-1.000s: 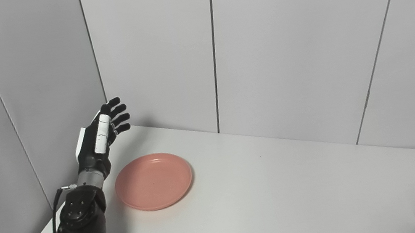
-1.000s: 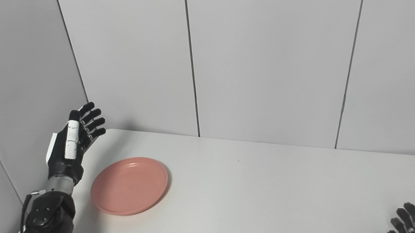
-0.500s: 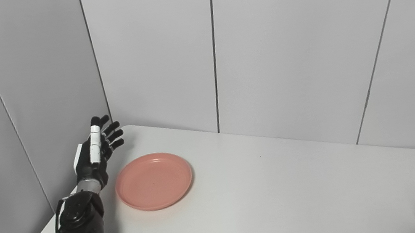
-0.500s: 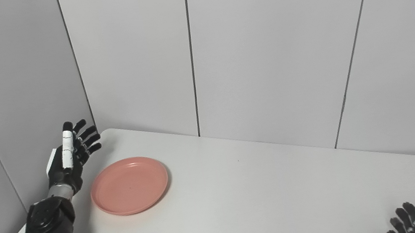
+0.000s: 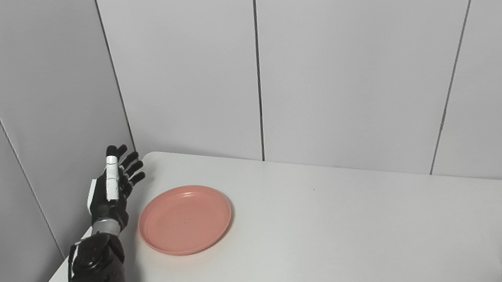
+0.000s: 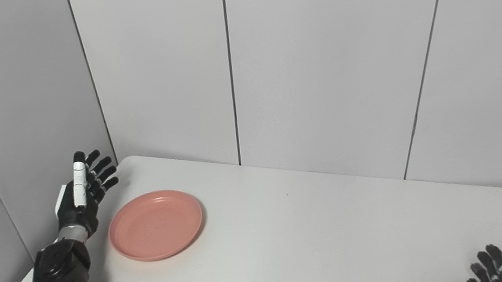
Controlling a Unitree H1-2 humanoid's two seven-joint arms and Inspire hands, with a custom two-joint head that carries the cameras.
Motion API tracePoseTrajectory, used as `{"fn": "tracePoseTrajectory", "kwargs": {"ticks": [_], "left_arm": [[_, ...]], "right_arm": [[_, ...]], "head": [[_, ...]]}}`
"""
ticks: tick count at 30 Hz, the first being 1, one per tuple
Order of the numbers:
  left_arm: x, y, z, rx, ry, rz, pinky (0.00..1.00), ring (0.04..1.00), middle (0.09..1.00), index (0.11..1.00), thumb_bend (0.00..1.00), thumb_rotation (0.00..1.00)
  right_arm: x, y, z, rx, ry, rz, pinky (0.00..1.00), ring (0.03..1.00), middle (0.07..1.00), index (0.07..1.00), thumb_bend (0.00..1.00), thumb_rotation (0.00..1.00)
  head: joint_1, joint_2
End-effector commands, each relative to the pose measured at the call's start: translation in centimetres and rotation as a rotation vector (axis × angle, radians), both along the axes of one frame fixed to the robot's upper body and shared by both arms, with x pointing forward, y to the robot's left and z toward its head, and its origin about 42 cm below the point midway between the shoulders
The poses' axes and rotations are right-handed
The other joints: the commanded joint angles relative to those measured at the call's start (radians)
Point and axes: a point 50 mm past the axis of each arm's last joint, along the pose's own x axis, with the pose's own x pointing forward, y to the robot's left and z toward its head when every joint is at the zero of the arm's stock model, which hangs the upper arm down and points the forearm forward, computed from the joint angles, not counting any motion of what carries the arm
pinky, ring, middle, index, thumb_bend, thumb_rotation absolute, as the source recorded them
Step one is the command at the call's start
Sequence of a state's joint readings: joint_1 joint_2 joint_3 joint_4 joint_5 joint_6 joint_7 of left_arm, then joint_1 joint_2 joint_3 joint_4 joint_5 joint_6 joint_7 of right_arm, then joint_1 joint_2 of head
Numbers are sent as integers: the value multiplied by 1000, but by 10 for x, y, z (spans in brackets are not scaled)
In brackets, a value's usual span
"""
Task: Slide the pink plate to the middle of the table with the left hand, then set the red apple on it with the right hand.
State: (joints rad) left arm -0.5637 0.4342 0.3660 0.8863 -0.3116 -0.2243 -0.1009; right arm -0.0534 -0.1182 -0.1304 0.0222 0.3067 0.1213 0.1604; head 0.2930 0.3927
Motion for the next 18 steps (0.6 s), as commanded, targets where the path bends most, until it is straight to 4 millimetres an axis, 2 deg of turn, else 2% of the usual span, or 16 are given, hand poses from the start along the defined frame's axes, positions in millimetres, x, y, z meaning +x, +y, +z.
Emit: {"fn": "tracePoseTrajectory", "kwargs": {"ticks": [1,6,16,18], "left_arm": [[18,10,39,60,-109,1,826,850,844,860,866,930],[15,13,26,59,-83,7,849,848,842,864,870,923],[13,11,16,64,-52,19,839,849,845,874,851,939],[12,9,13,64,-45,16,837,842,835,864,890,918]], "right_arm": [[-12,2,-20,16,107,2,1000,1000,1000,1000,818,1000],[-13,1,-19,12,104,7,1000,1000,1000,1000,819,1000],[-14,0,-19,15,107,2,1000,1000,1000,1000,810,1000],[-15,0,-18,17,107,2,1000,1000,1000,1000,803,1000]], "head": [[2,2],[3,8],[3,11],[3,11]]}}
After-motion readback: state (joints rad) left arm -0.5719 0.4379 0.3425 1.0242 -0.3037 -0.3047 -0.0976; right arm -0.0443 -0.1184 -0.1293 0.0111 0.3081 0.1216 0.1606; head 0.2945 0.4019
